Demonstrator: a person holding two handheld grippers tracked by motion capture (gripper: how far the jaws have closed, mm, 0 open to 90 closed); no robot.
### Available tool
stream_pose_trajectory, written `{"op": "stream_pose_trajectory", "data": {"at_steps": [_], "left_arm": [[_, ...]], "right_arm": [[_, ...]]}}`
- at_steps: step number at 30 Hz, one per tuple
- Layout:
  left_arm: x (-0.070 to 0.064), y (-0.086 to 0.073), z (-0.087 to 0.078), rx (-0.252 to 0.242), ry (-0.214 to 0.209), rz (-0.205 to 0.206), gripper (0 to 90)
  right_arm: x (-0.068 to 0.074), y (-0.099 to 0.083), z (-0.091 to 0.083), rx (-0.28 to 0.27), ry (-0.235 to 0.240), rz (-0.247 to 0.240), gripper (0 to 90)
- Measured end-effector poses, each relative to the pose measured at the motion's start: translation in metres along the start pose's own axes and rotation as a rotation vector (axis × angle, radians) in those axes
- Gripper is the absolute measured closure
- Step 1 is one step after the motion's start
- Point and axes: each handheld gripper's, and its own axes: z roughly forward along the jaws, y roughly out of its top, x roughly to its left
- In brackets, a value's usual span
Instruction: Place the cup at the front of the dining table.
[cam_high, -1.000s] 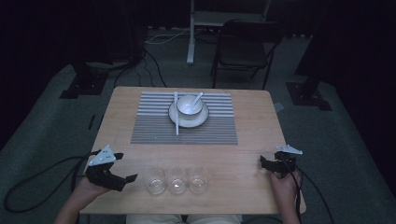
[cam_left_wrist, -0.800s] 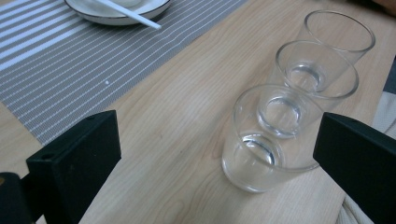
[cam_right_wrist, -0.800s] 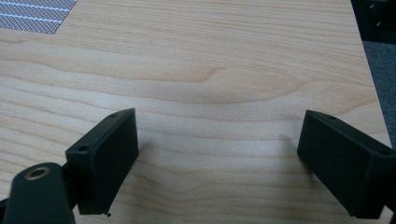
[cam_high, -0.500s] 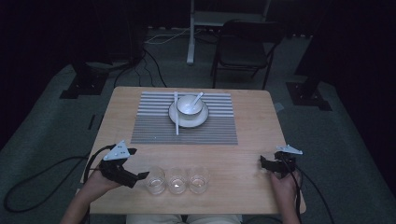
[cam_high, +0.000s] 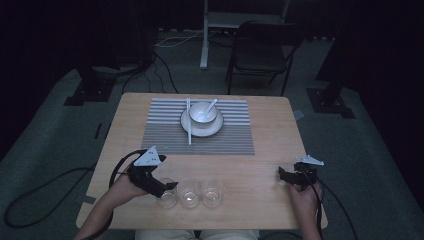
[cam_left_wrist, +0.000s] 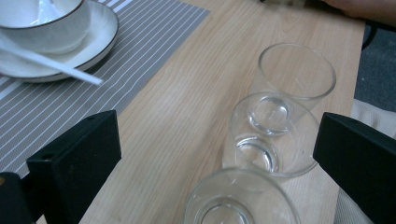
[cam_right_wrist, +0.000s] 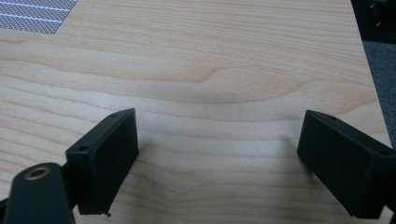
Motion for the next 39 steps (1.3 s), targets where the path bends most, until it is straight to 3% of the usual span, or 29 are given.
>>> {"op": "stream_pose_trajectory", "data": {"at_steps": [17,27,39], "left_arm": [[-0.019,0.034,0.031,0.041,-0.080,0.090,3.0],[-0.034,0.054,0.053,0.093,-0.121,0.159,2.9],[-0.048,0.062,0.081,0.158,-0.175,0.194,2.9]], "right_arm": [[0.000,0.000,0.000,0.000,0.000,0.000,11.8],[0.000,0.000,0.000,0.000,0.000,0.000,11.8],[0.000,0.000,0.000,0.000,0.000,-0.001,11.8]]}}
